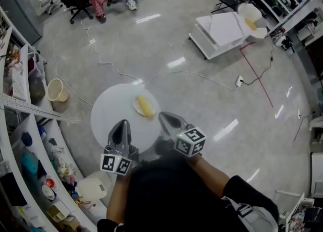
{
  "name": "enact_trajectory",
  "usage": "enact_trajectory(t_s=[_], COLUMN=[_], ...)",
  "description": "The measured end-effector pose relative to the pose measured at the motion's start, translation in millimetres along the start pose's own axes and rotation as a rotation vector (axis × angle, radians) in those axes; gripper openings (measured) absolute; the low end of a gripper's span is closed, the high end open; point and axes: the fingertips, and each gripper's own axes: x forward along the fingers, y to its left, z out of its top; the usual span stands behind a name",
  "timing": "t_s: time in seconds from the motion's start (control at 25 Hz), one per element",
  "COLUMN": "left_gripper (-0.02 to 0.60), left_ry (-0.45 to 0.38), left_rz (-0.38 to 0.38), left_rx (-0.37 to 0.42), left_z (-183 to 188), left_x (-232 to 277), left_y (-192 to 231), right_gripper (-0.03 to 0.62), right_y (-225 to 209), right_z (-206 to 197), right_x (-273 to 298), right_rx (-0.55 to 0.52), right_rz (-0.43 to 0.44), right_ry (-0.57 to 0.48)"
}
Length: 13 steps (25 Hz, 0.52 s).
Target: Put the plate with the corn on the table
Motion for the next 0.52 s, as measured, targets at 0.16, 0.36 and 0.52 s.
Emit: enact_trajectory(t_s=[0.16,0.36,0.52], left_gripper=[0.005,0.005,0.005], left_ry=[0.005,0.009,0.013], left_rz=[0.002,-0.004,-0.01], left_rx=[-0.005,-0.005,-0.009], left_z=[-0.5,0.6,0.4], left_x=[1.3,2.0,3.6], left_y=[2.0,3.8,4.4], right_gripper=[0.008,0.008,0.008], right_y=[-2.2,-1.4,-3.2], right_z=[2.6,5.4,5.8], right_x=[0.6,1.7,4.9], right_rx=[-0.001,-0.004,-0.014], right_rz=[-0.006,-0.01,-0.013], right_ry=[-0.005,-0.015,-0.015])
